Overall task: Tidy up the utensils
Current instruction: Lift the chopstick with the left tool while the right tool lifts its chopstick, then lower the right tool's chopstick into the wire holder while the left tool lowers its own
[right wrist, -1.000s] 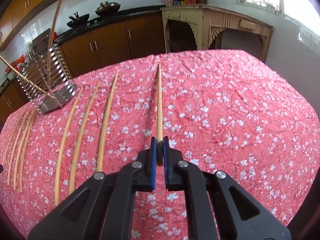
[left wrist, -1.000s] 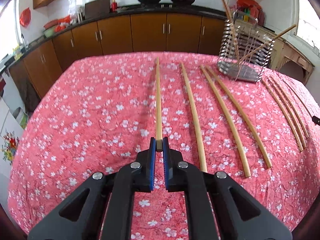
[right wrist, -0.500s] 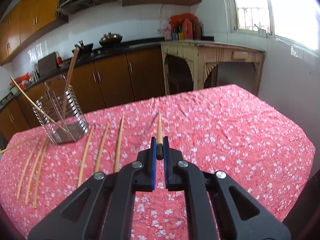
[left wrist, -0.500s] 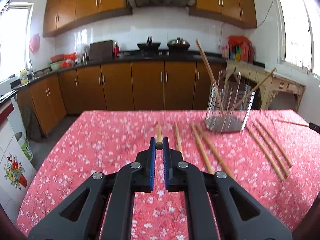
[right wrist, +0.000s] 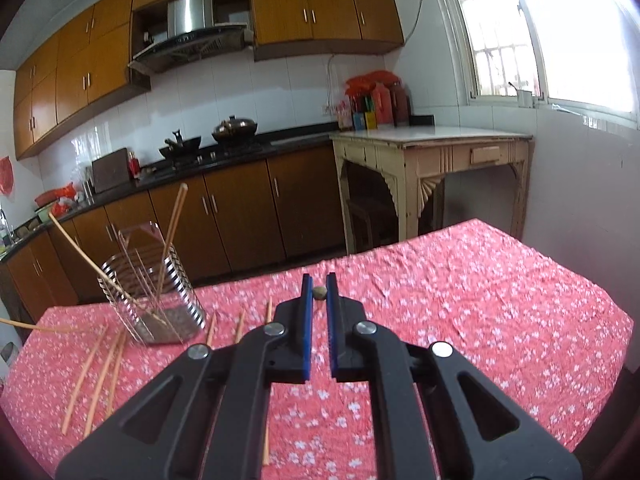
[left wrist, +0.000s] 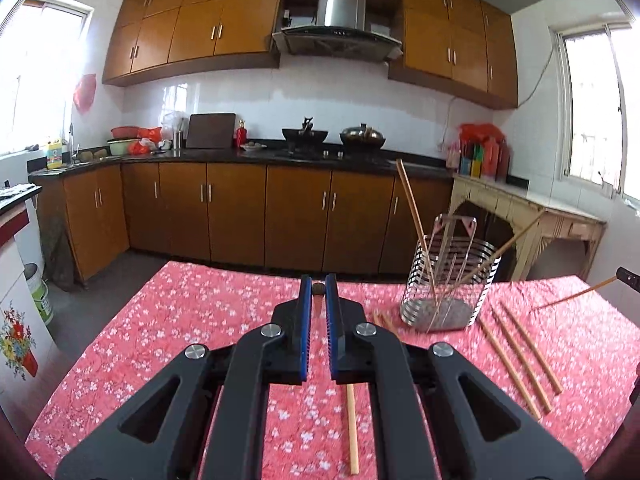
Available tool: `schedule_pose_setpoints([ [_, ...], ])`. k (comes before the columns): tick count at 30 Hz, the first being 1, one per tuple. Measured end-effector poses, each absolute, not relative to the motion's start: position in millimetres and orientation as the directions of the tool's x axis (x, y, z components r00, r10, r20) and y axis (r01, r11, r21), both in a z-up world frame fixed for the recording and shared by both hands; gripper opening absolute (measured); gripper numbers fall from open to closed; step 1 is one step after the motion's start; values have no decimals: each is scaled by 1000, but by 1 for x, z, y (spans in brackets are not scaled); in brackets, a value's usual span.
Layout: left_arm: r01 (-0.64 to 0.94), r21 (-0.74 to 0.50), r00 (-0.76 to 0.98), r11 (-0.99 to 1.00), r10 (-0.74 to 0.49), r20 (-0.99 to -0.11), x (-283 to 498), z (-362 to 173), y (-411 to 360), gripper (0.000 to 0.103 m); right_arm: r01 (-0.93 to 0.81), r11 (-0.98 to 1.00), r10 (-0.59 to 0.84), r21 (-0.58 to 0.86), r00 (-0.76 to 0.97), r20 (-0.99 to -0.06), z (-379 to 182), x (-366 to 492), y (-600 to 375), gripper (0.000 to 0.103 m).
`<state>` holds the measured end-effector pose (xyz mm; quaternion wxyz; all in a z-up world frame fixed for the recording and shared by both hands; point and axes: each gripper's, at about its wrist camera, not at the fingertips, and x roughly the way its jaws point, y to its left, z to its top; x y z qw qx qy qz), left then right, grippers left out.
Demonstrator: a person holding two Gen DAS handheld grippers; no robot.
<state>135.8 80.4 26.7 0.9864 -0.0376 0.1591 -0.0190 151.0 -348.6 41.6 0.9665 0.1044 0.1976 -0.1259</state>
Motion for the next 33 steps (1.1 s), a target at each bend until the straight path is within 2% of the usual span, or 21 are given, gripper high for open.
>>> schedule_pose_setpoints([
  [17,18,-89,976,996,-37,-213,134,55,78,7,252,950,-198,183,943,-268,88,146,-348,7],
  [33,28,-84,987,996,-41,-155,125,77,76,7,152,961,-101,231,971,-218,120,137,-339,7],
])
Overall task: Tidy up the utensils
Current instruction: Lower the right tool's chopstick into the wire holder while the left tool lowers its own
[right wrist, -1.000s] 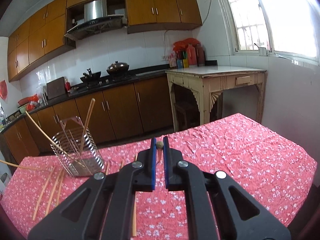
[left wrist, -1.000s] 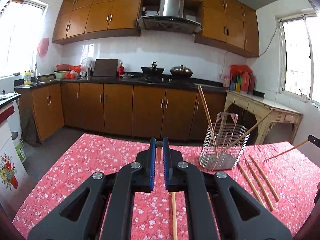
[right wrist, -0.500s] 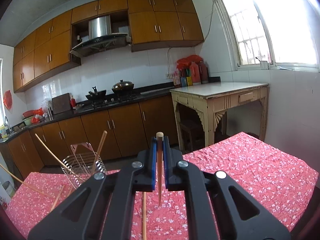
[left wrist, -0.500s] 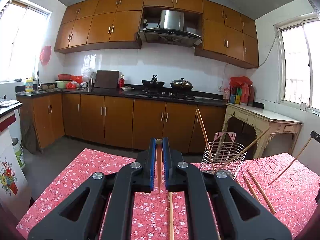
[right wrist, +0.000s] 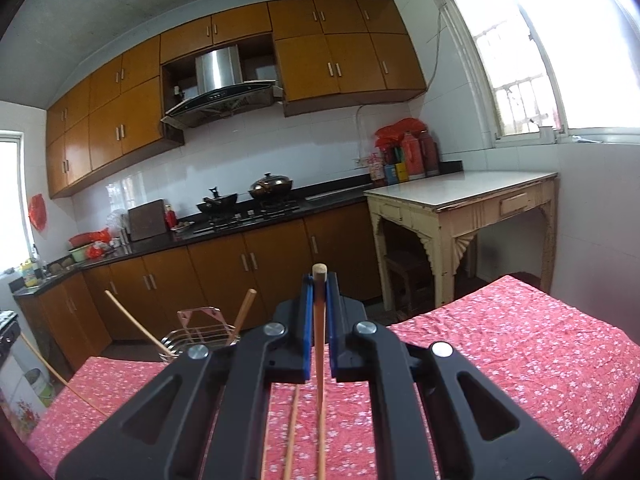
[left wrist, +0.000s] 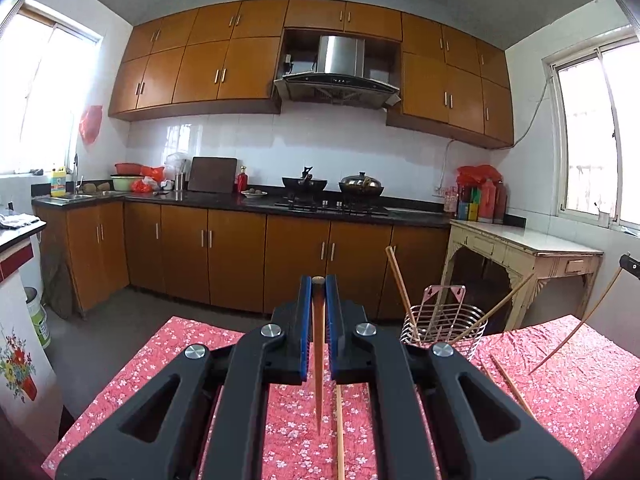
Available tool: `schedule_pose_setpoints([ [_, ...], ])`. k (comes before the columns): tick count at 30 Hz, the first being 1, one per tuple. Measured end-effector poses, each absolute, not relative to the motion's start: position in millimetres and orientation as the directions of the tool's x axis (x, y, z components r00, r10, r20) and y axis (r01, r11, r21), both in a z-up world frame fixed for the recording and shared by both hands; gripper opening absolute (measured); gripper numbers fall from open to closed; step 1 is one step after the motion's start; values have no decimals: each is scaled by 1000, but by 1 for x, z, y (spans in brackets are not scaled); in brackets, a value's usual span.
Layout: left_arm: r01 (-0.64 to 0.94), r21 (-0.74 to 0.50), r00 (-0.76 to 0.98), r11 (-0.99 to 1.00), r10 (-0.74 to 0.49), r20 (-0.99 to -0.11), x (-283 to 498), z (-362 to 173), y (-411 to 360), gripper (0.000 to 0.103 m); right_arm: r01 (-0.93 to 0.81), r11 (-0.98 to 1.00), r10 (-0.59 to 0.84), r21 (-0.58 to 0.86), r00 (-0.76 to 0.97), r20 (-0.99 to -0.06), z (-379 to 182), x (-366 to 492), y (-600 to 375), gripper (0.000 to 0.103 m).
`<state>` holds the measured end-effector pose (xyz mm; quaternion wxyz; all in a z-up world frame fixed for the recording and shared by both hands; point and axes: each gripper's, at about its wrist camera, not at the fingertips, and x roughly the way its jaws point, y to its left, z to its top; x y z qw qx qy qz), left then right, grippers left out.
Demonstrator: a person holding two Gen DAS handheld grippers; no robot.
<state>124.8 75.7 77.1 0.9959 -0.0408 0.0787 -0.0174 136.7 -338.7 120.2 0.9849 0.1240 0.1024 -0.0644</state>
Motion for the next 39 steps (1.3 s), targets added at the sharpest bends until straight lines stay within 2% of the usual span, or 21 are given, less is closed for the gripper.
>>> schedule_pose_setpoints([
  [7,102,-132,985,986,-118,-125,121,103,69,7,59,962,-6,266,980,-199,139,132,-324,7],
  [16,205,-148,975,967,-215,-51,129,148,37,7,-62,968,92,242,989,-115,177,134,-286,7],
  [24,240,-169,969,956,-246,-14,168,180,2,7,-98,971,111,218,993,-48,206,174,-256,7],
  [28,213,-169,976,962,-217,-6,199,182,-15,7,-97,975,111,201,992,-60,208,205,-246,7],
  [33,168,-140,986,976,-167,15,224,175,-33,7,-93,972,121,218,985,-120,196,246,-247,7],
  [39,143,-179,987,973,-154,-53,256,150,-39,7,-108,963,162,248,964,-212,172,288,-246,7],
])
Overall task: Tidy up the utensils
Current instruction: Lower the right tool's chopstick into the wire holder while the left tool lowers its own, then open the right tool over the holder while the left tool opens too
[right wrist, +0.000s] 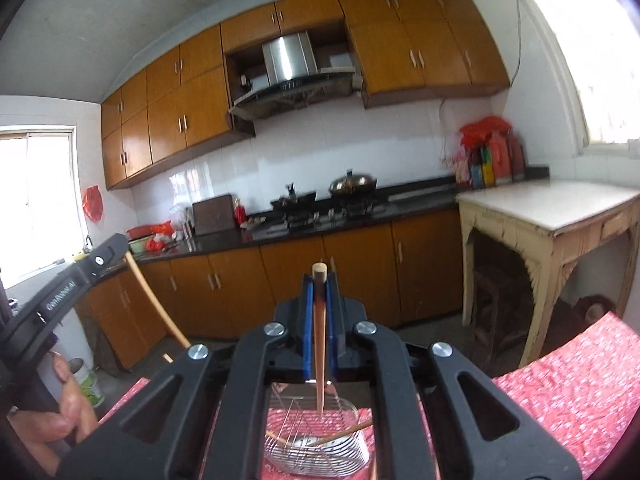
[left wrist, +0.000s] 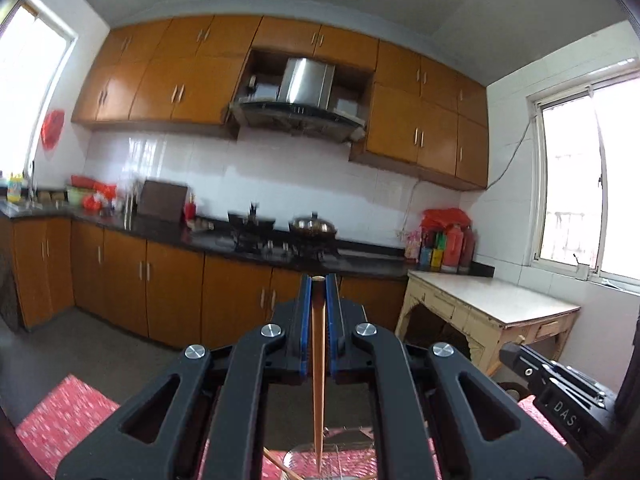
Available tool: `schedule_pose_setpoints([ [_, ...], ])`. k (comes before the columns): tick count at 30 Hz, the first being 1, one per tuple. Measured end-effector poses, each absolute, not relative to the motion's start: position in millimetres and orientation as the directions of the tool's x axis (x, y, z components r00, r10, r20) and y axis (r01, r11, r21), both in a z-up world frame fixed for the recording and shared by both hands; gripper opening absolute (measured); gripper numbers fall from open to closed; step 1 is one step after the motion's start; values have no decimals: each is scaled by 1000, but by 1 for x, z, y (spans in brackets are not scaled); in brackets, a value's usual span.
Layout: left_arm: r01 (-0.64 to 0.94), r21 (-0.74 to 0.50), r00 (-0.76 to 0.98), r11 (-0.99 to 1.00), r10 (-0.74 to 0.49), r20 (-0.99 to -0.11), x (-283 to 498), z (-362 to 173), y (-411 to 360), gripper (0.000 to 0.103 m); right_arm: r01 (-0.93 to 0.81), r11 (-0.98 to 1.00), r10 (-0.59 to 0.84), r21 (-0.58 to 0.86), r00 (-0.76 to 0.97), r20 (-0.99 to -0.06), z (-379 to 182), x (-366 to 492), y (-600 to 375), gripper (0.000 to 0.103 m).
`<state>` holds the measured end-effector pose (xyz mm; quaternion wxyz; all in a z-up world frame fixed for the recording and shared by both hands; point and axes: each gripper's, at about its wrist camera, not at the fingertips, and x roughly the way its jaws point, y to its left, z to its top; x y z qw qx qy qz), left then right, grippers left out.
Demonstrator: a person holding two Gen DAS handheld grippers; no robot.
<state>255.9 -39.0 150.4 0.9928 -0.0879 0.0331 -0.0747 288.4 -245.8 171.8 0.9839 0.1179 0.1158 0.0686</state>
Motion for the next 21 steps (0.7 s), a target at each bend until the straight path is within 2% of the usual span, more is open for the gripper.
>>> schedule_pose_setpoints([
  [9,125,-155,972,980,-152,-179,284,125,-46,7,-107,955,197,277,927,-319,140,328,-244,8],
  [11,112,-148,968,983,-142,-207,287,123,-46,7,-88,960,178,267,926,-334,136,332,-244,14],
  [12,112,-149,968,982,-142,-208,288,124,-44,8,-66,966,150,249,931,-333,135,332,-244,30],
  [13,107,-150,968,983,-137,-209,286,126,-41,14,-55,969,134,241,936,-325,135,329,-246,40],
  [14,95,-152,970,984,-126,-207,285,127,-38,28,-41,972,114,232,944,-310,136,325,-248,41],
  [16,76,-155,975,985,-106,-194,278,131,-31,42,-35,973,104,227,949,-299,139,318,-251,41],
  [21,68,-148,977,987,-95,-188,263,139,-17,42,-15,978,74,210,958,-279,146,296,-258,41],
])
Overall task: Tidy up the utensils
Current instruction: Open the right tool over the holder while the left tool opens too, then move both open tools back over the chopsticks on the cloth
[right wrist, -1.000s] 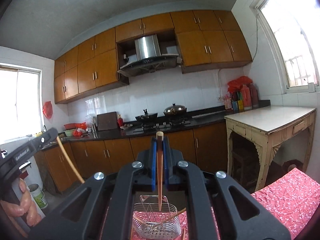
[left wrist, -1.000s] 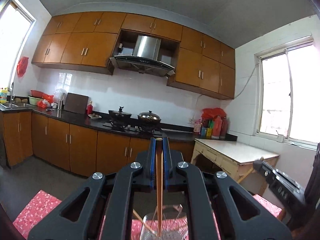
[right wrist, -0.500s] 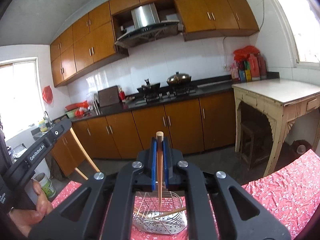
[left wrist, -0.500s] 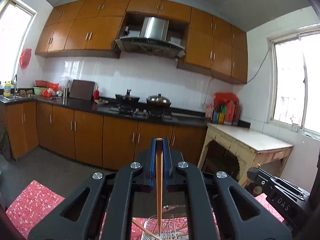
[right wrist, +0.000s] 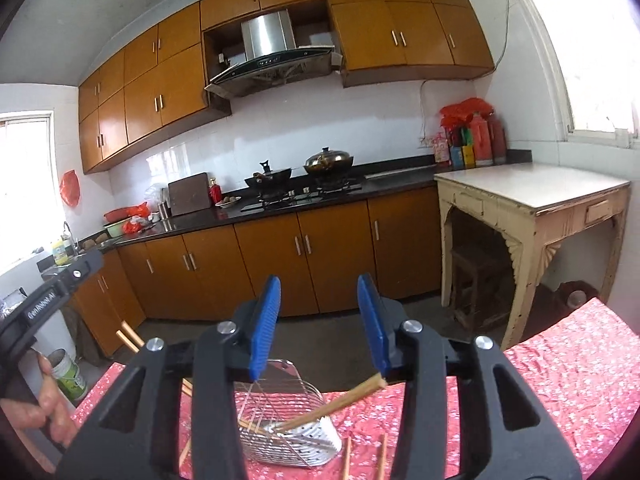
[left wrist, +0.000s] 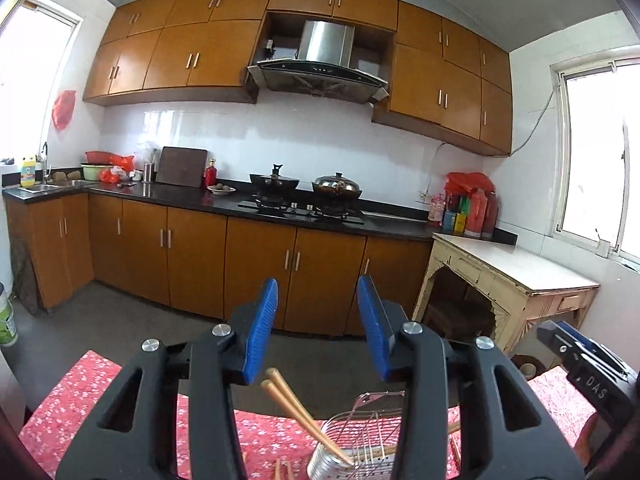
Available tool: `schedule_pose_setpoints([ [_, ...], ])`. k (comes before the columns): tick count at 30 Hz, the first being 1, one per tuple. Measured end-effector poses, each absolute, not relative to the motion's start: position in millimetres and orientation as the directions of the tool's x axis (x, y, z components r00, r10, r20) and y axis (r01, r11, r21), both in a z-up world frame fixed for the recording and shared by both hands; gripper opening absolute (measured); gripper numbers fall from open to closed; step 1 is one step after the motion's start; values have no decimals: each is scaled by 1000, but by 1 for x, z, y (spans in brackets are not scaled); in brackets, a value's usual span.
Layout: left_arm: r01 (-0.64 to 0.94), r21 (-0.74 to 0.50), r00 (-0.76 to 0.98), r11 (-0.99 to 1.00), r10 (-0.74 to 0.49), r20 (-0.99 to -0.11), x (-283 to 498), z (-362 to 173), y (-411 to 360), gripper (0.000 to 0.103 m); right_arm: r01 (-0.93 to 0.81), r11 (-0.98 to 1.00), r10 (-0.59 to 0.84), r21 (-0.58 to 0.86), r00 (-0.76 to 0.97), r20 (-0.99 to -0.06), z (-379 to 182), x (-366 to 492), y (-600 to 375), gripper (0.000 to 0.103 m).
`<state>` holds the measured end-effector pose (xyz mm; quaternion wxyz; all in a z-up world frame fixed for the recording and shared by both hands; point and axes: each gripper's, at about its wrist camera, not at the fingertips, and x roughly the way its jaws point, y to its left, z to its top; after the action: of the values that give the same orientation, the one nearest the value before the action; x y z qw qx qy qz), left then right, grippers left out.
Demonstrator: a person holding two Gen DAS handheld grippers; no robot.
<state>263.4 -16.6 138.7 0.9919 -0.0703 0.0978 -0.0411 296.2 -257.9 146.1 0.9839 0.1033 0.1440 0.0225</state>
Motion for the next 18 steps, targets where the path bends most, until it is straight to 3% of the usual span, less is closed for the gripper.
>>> schedule_pose_setpoints([
  [9,39,-136,970,990,-70,-232,216,134,19,46,30,986,24,163,947,-322,136,239,-270,41],
  [18,-17,-90,945,996,-13,-326,162,68,57,51,134,978,-40,160,874,-485,48,186,-299,41],
])
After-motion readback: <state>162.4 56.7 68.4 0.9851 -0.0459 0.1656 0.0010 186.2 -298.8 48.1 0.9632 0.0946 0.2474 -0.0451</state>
